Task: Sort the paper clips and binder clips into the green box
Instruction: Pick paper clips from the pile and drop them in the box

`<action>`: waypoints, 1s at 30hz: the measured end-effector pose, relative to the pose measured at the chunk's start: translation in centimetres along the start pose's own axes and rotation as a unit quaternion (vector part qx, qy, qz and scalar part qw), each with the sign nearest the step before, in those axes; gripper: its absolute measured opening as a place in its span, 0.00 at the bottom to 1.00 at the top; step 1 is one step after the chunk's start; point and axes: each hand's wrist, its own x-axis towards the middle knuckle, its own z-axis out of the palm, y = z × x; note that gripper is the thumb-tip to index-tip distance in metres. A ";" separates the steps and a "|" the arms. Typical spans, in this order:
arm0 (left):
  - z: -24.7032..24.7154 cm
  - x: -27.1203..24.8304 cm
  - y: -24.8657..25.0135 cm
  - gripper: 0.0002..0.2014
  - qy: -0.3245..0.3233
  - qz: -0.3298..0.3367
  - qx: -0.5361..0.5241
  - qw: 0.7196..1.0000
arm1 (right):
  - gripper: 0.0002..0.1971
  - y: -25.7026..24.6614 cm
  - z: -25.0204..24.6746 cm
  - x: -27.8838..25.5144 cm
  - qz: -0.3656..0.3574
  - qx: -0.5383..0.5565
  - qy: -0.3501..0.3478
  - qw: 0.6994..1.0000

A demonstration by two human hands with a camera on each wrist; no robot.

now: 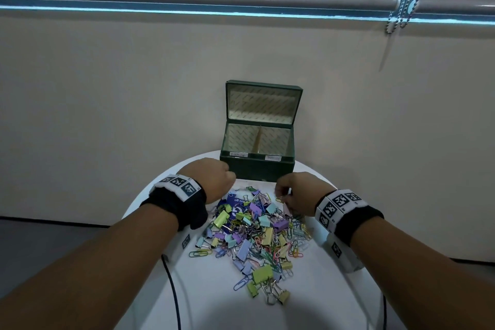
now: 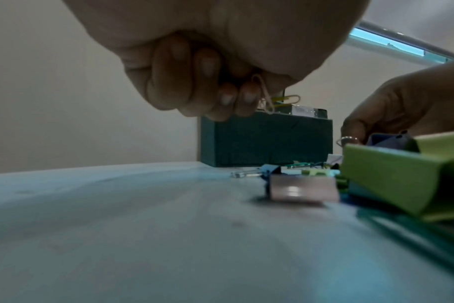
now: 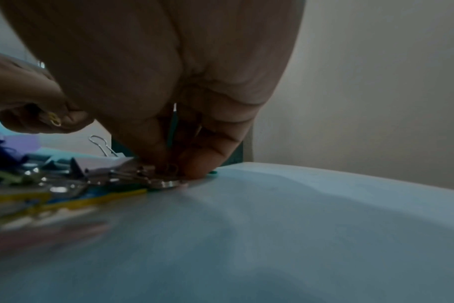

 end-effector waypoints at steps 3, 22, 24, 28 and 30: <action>0.0 -0.1 -0.4 0.17 0.006 -0.004 0.012 1.000 | 0.13 0.0 0.2 -0.1 0.023 0.011 0.010 1.000; 1.3 1.0 -2.2 0.13 -0.042 0.025 -0.026 0.998 | 0.08 -0.1 0.0 0.2 0.057 0.039 0.037 0.997; 0.7 0.7 -1.9 0.13 -0.036 0.059 -0.030 0.997 | 0.11 0.0 0.2 0.3 0.075 0.011 0.005 0.997; -1.5 0.2 -0.1 0.11 -0.004 0.103 -0.119 0.988 | 0.12 0.9 0.7 0.8 0.085 -0.005 0.015 0.996; -2.9 0.9 1.0 0.09 0.009 0.100 -0.178 0.979 | 0.13 1.1 0.7 1.0 0.095 -0.018 0.033 0.995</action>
